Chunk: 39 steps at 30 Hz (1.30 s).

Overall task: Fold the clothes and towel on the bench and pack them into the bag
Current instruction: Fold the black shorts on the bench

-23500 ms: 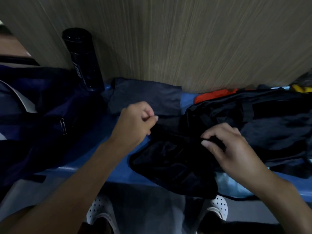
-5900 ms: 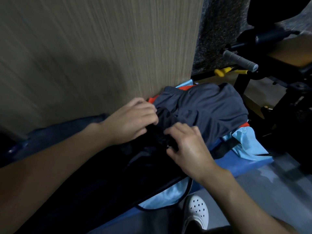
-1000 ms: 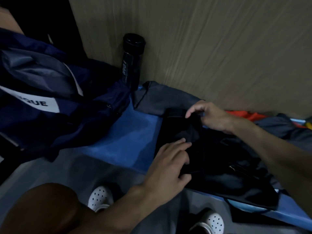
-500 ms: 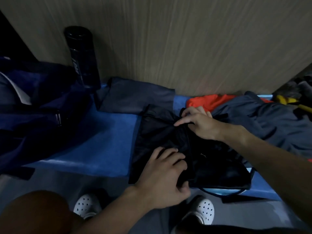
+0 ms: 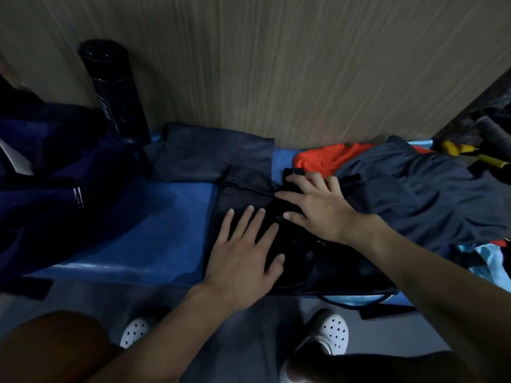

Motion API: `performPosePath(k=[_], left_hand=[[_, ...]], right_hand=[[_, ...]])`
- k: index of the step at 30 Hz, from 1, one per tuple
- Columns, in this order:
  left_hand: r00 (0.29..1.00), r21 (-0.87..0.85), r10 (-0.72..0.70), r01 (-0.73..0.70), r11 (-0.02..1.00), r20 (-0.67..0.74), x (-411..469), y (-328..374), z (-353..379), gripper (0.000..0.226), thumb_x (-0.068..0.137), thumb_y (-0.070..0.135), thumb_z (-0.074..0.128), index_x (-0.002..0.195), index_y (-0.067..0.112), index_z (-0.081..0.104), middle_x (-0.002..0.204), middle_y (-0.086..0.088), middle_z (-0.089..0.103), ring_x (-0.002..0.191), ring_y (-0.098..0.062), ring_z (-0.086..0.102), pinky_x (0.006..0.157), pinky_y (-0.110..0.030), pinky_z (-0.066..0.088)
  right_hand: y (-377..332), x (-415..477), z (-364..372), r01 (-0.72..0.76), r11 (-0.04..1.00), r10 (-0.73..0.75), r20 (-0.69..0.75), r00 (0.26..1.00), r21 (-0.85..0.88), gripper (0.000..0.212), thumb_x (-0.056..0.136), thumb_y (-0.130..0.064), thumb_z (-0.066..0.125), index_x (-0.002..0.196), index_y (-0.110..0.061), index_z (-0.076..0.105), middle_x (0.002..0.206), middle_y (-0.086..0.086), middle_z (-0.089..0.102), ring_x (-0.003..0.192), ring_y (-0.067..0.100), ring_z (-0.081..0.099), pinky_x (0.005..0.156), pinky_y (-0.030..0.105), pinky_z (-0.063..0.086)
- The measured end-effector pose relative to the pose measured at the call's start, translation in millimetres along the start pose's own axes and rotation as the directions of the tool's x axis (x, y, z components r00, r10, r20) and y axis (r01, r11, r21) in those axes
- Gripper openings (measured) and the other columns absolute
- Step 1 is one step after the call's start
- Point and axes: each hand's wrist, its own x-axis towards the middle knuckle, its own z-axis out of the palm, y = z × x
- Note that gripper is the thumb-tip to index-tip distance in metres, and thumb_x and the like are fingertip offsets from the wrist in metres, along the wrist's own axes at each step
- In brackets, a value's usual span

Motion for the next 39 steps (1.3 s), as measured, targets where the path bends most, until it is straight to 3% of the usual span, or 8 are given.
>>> performPosePath(k=[5,9,13,22,25,29,34,39], left_hand=[[1.000,0.034,-0.029,0.030,0.999,-0.011,9.0,-13.7,-2.0,0.065,0.095,0.055,0.027,0.154,0.027,0.032,0.165,-0.010,0.016,0.154,-0.024,0.005,0.123,-0.052,0.003],[0.992,0.019,-0.086,0.084,0.996,0.090,14.2,-16.3,2.5,0.070,0.095,0.066,0.018,0.157,0.037,0.006,0.166,-0.006,-0.011,0.152,-0.022,-0.019,0.122,-0.050,-0.007],[0.994,0.012,-0.107,0.108,0.994,-0.021,25.2,-18.4,-4.5,0.070,0.092,0.062,0.016,0.154,0.032,0.029,0.165,-0.009,0.015,0.153,-0.025,0.006,0.123,-0.050,0.005],[0.994,0.030,-0.091,0.090,0.996,0.061,39.2,-26.9,-2.6,0.070,0.080,0.066,0.024,0.143,0.041,0.042,0.164,-0.009,0.015,0.151,-0.027,0.009,0.120,-0.051,0.011],[0.998,0.101,0.029,-0.023,0.995,-0.056,44.5,-21.8,-13.3,0.058,0.082,0.056,0.037,0.121,0.025,0.067,0.135,-0.006,0.052,0.128,-0.028,0.044,0.100,-0.047,0.036],[0.932,0.093,0.299,-0.286,0.954,-0.202,69.7,5.2,-26.6,0.044,0.086,0.040,0.047,0.116,0.016,0.067,0.117,-0.003,0.058,0.110,-0.026,0.053,0.087,-0.042,0.042],[0.781,0.150,0.624,-0.614,0.775,-0.030,141.1,58.2,-45.8,0.055,0.086,0.025,0.066,0.139,0.022,0.053,0.148,-0.001,0.047,0.137,-0.023,0.041,0.107,-0.039,0.033],[0.659,0.308,0.722,-0.746,0.591,0.210,193.6,98.9,-51.9,0.066,0.088,0.025,0.066,0.149,0.025,0.040,0.153,0.003,0.042,0.143,-0.019,0.033,0.110,-0.037,0.028]], right_hand=[[-11.2,-37.1,0.6,-0.119,0.974,0.164,-0.236,0.958,0.193,0.053,0.093,-0.050,0.028,0.136,-0.032,0.052,0.150,-0.005,0.040,0.139,0.021,0.031,0.106,0.047,0.024],[-17.8,-72.4,19.3,-0.198,0.948,0.240,-0.152,0.959,0.251,0.061,0.092,-0.055,0.021,0.141,-0.031,0.048,0.157,-0.005,0.031,0.148,0.017,0.018,0.115,0.050,0.015],[-25.2,-91.2,32.5,-0.222,0.932,0.253,-0.077,0.964,0.287,0.067,0.091,-0.058,0.014,0.147,-0.032,0.039,0.161,-0.005,0.022,0.150,0.013,0.007,0.119,0.051,0.006],[-27.5,-94.8,32.4,-0.232,0.874,0.254,0.007,0.967,0.427,0.080,0.083,-0.065,-0.002,0.152,-0.035,0.024,0.163,-0.011,0.008,0.149,0.008,-0.007,0.120,0.044,-0.005],[-21.7,-98.9,26.1,-0.242,0.849,0.292,-0.035,0.956,0.469,0.076,0.085,-0.064,0.003,0.150,-0.034,0.030,0.161,-0.011,0.017,0.149,0.008,0.001,0.120,0.043,0.000],[-13.7,-109.3,21.5,-0.370,0.797,0.504,-0.188,0.843,0.478,0.057,0.092,-0.055,0.027,0.138,-0.028,0.049,0.146,-0.006,0.042,0.137,0.018,0.030,0.109,0.045,0.025],[6.9,-126.3,23.1,-0.596,0.414,0.817,0.009,0.577,0.688,0.037,0.095,-0.034,0.054,0.126,-0.014,0.053,0.123,0.013,0.053,0.116,0.035,0.047,0.095,0.048,0.039],[18.9,-136.2,29.7,-0.578,0.245,0.807,0.167,0.566,0.778,0.037,0.094,-0.036,0.058,0.118,-0.008,0.052,0.112,0.016,0.064,0.109,0.035,0.057,0.087,0.038,0.044]])
